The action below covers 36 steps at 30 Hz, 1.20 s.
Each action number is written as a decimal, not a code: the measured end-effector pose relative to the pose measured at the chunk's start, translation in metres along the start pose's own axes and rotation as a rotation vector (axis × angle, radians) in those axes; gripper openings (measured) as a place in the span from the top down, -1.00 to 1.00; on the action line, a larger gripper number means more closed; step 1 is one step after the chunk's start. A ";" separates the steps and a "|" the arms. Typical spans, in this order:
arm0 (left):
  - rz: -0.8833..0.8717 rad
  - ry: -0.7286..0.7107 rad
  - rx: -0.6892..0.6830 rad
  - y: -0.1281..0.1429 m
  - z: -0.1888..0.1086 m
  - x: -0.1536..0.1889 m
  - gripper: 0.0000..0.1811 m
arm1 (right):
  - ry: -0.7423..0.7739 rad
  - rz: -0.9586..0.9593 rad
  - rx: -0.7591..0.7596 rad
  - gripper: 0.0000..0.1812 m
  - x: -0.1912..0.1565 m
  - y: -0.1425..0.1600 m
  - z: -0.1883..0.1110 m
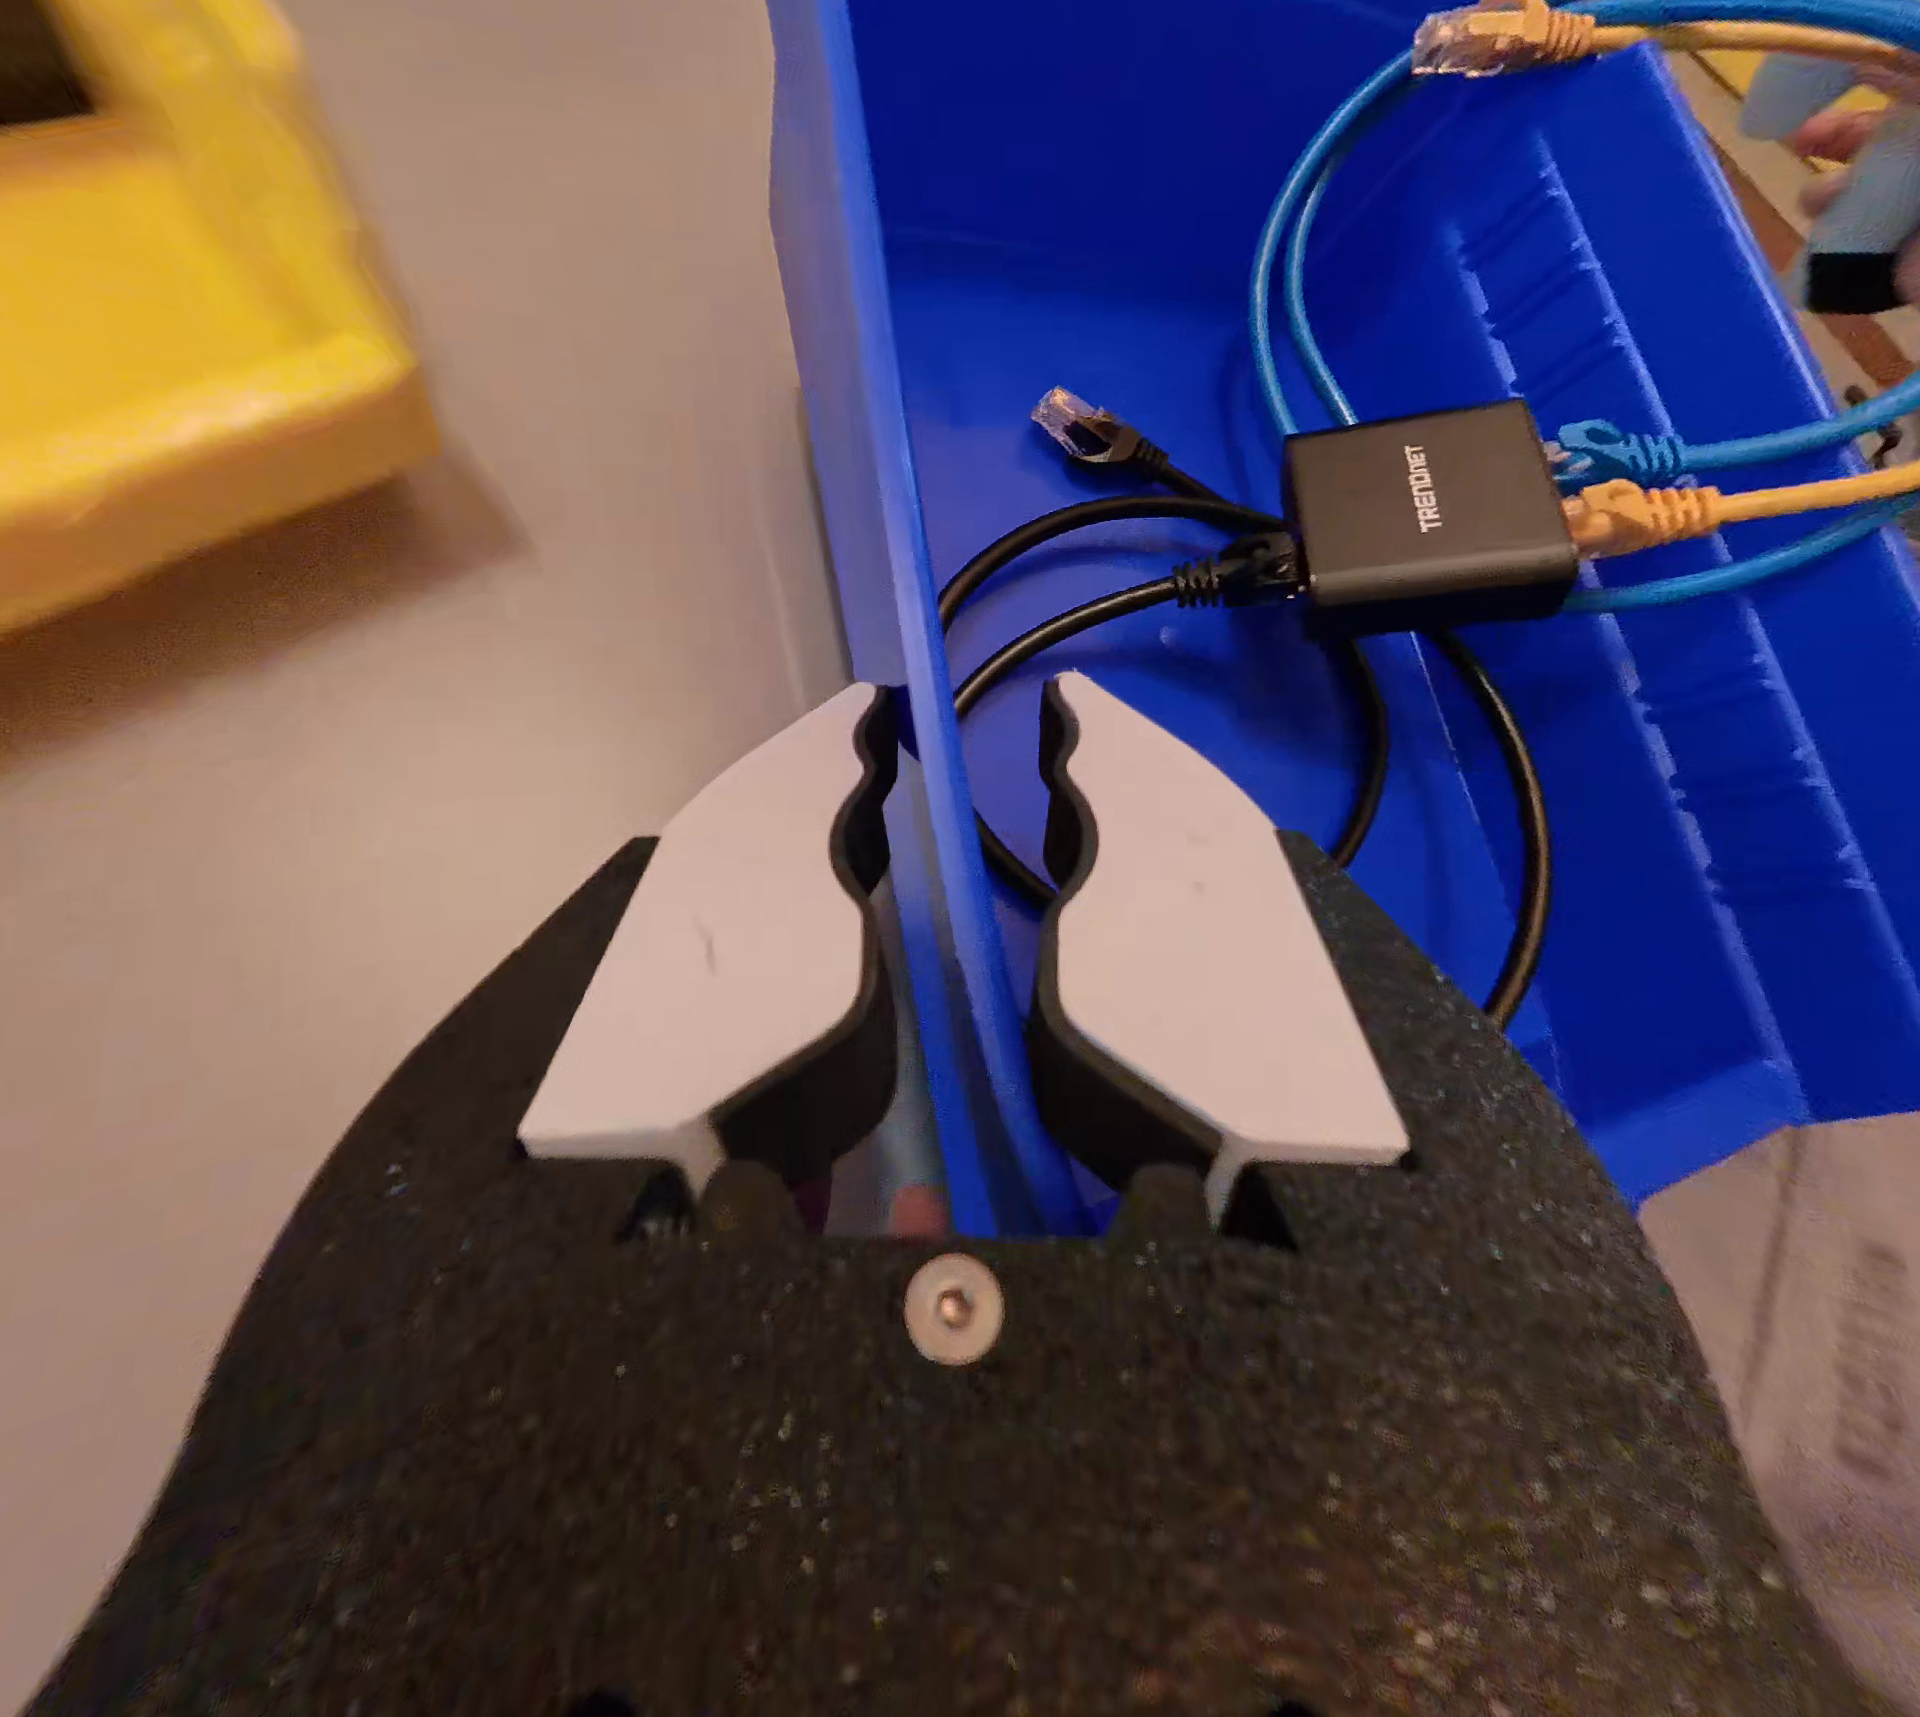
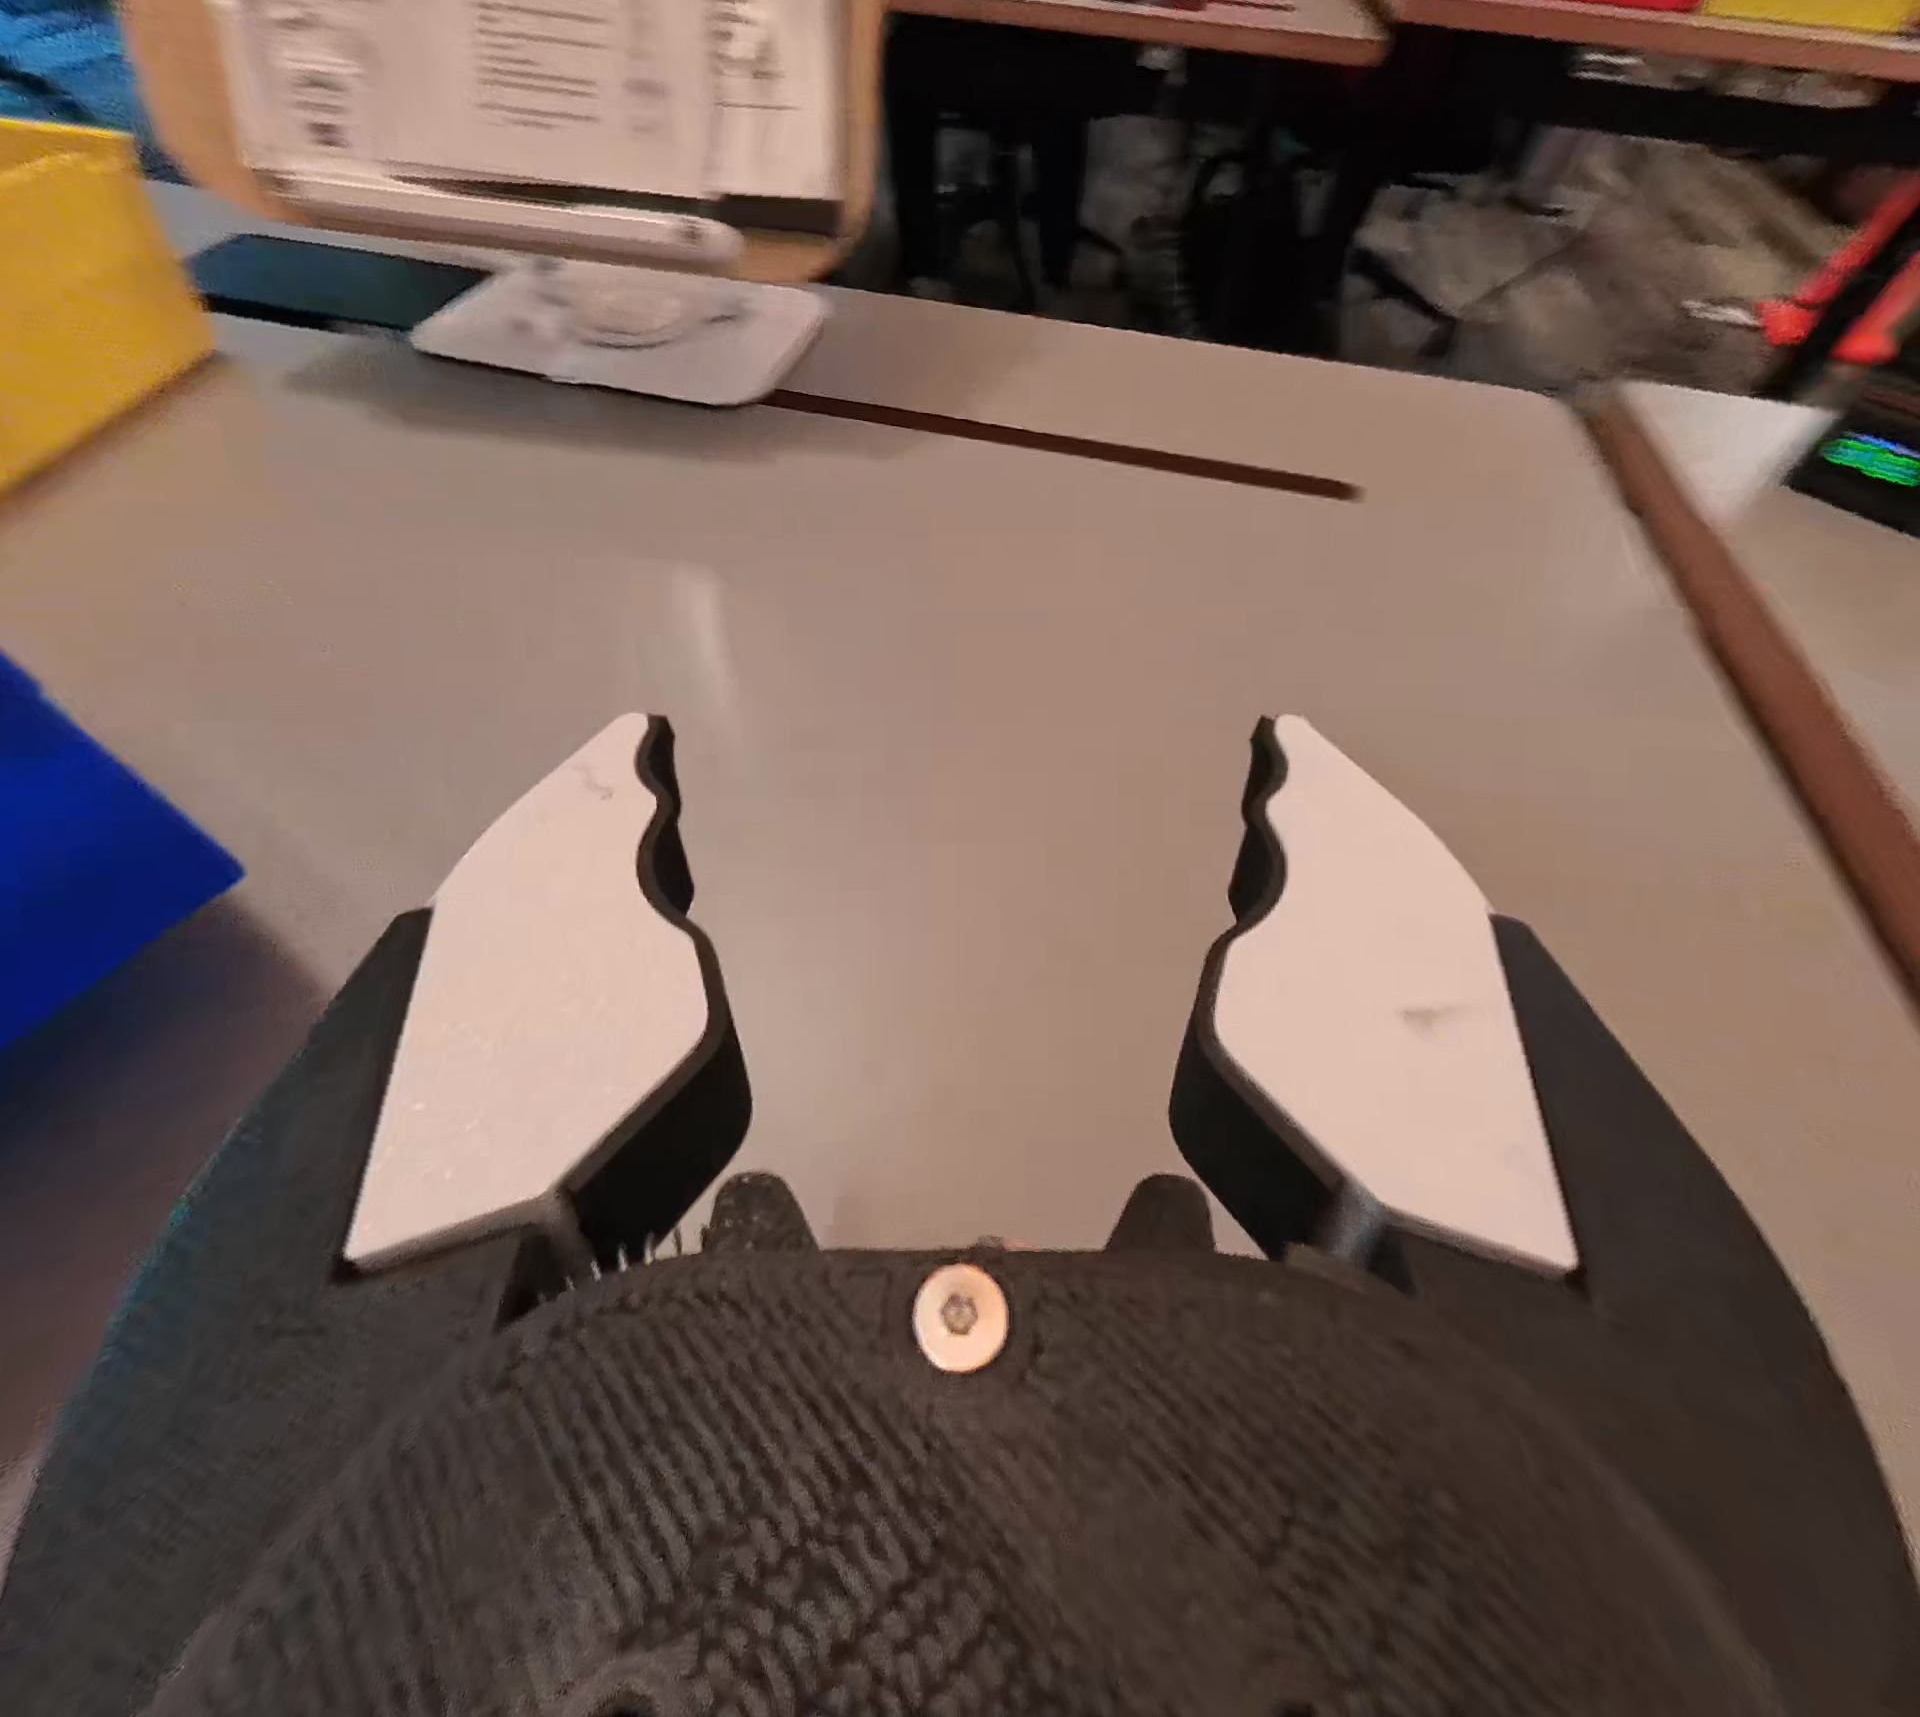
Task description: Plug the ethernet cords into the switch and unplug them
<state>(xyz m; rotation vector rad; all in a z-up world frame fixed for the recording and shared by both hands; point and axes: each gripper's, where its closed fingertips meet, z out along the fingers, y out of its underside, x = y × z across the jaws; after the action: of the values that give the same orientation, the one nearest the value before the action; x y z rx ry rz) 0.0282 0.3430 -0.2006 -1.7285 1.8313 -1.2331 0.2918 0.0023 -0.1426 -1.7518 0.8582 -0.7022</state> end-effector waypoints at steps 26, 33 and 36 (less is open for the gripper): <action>-0.549 -0.748 0.291 0.145 -0.343 -0.197 0.63 | -0.471 -0.041 -0.233 0.26 -0.477 -0.009 0.227; -0.576 -0.706 0.310 0.125 -0.326 -0.232 0.63 | -0.557 -0.039 -0.267 0.59 -0.431 -0.014 0.213; -0.563 -0.695 0.327 0.103 -0.318 -0.247 0.64 | -0.597 -0.103 -0.236 0.60 -0.396 -0.017 0.180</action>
<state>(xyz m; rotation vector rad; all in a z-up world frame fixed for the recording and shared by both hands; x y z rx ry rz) -0.2232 0.6731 -0.1756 -2.1655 0.7366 -0.8550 0.2091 0.4253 -0.2073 -2.0704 0.4507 -0.1146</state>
